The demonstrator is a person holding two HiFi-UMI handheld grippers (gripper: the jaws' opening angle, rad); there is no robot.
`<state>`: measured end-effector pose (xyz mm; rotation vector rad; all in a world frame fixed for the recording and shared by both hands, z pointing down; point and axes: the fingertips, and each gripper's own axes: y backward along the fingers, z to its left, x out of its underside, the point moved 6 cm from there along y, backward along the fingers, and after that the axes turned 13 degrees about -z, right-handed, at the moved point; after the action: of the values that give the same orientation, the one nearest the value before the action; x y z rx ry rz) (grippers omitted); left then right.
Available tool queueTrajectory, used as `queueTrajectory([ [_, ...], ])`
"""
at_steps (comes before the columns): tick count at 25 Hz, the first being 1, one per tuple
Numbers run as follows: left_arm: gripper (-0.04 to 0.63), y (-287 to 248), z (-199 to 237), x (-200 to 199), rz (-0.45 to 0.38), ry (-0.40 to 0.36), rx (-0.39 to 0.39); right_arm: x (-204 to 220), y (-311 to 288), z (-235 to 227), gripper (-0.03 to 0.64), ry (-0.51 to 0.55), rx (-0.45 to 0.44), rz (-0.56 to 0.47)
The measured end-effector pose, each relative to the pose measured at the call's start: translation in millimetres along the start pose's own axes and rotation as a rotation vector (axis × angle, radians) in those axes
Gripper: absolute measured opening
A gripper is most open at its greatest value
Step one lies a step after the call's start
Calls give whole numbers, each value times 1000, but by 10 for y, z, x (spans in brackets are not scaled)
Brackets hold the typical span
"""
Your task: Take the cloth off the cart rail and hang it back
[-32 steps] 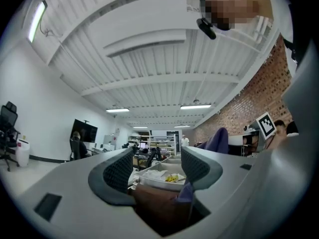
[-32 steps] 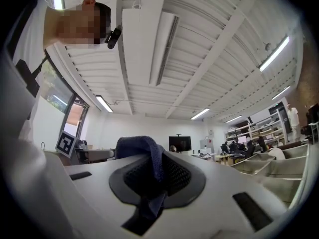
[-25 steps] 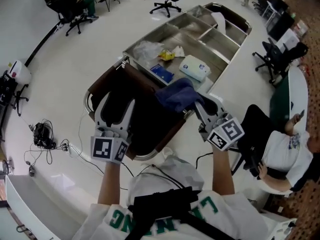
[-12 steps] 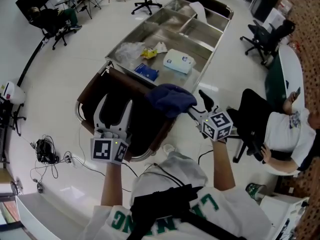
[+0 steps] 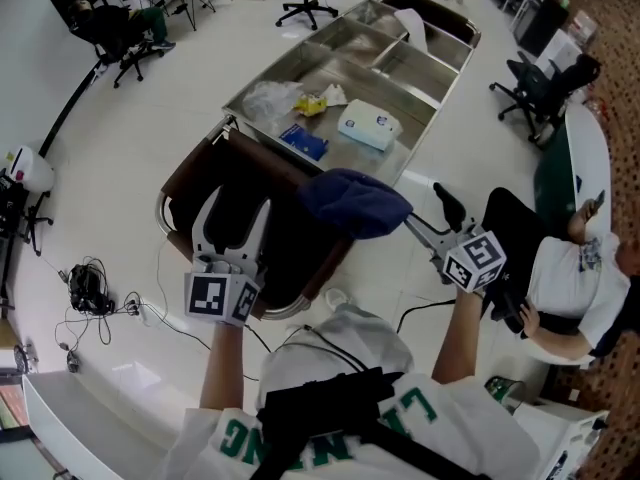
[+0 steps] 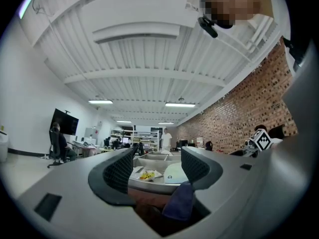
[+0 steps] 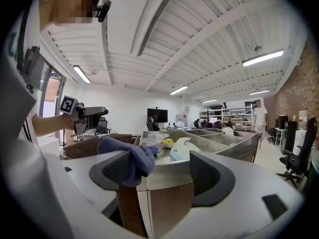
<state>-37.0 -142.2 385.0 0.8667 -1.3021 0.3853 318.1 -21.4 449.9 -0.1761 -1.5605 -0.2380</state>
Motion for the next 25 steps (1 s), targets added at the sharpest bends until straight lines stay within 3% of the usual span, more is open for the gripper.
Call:
queueTrajectory([
  [6,287,14,15,-15,2,4,2,-244,3,-52,399,33,-12,-46],
  [10,287,51,7,-29,25,1,11,-195,52,-103,400,76,-98,55],
  [12,287,82,36,-46,28,-5,10,-138,94,-164,456,86,-101,110],
  [14,287,103,55,-77,30,-5,8,-137,144,-218,456,91,-85,130],
  [17,287,63,0,-219,-4,26,0,-247,217,-302,454,88,-40,96],
  [20,287,134,50,-139,18,16,-10,-416,222,-355,454,105,4,35],
  [25,287,157,79,-129,11,-7,-8,-648,-228,18,454,65,-66,-127],
])
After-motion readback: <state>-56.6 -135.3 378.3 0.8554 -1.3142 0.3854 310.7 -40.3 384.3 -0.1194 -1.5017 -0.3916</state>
